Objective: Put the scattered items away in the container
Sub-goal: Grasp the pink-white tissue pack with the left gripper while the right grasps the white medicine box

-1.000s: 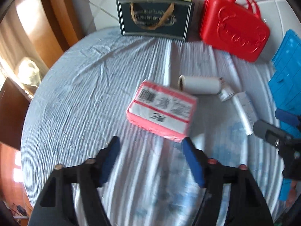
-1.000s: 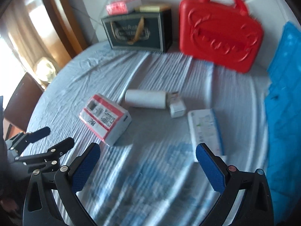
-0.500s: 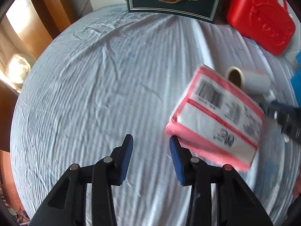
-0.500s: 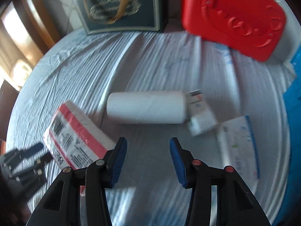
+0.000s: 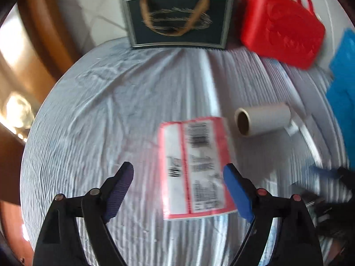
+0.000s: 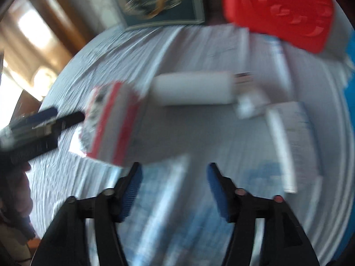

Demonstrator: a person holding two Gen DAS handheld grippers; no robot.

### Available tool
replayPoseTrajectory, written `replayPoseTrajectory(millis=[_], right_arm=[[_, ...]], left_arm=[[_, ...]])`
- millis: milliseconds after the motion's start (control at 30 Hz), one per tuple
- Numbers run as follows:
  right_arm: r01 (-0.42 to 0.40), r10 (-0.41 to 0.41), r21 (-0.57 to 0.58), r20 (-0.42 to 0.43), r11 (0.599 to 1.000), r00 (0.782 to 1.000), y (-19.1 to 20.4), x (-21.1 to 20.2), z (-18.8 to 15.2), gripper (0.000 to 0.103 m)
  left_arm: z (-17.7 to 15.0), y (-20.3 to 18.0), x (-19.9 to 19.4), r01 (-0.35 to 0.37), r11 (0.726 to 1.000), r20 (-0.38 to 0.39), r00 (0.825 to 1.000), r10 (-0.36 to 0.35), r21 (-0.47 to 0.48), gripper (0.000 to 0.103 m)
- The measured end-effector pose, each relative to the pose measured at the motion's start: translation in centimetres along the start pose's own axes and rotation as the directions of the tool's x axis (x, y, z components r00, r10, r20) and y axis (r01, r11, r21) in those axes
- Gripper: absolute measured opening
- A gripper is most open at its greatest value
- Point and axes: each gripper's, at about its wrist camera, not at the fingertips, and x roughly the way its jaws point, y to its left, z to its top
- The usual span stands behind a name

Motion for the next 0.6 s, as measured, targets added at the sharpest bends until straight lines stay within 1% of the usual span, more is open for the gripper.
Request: replayPoseTrajectory(millis=[67,100,133,200,300,400,500,600], right_arm=[[0.046,-0.047,0.033,0.024,0.998,0.999,-2.6,-1.1,0.1,0.100],[0.066,-0.067,0.048,0.034,0.997,0.997,-3.6,-1.5,0.3,0.100],[0.089,-0.092,0.066,0.044,0.994,0.995,-4.9,-1.8,0.4,0.102],[0.126,-0.131,0.095,0.050,0.987,0.990,-7.2,-2.2,0.4,0.103],[0.164,-0.169,0.120,0.031,0.979,0.985,-10.0,-1.9,0.4,0.103],[0.188,-0.191,0.118,0.013,0.975,0.982,-12.3,-1.5,0.0,0.103],[0.184,-0.184,0.102,-0.001,0.978,0.983,-13.1,-0.2,0.4,0.103],[0.181,-0.182,0.065,-0.001,0.981,0.983,-12.9,1.0,1.0,0.103]], left_arm=[[0.0,-0.7,1.6,-0.014,1.000,-0.051,0.999,0.014,0.006,0.085],[0.0,-0.6,2.0,0.002,1.000,-0.050,0.999,-0.003,-0.019,0.094],[0.1,-0.6,2.2,0.002,0.999,-0.051,0.999,-0.004,-0.039,0.100],[0.3,-0.7,2.8,0.003,0.998,-0.056,0.998,-0.007,-0.064,0.103],[0.4,-1.5,3.6,0.022,0.997,-0.067,0.997,-0.027,-0.078,0.103],[0.0,-3.7,4.2,-0.025,0.999,-0.087,0.996,0.022,-0.036,0.102],[-0.8,-4.8,4.7,-0.050,0.998,-0.090,0.995,0.046,-0.041,0.098],[-1.3,-5.4,4.4,-0.074,0.996,-0.047,0.996,0.071,-0.054,0.096]])
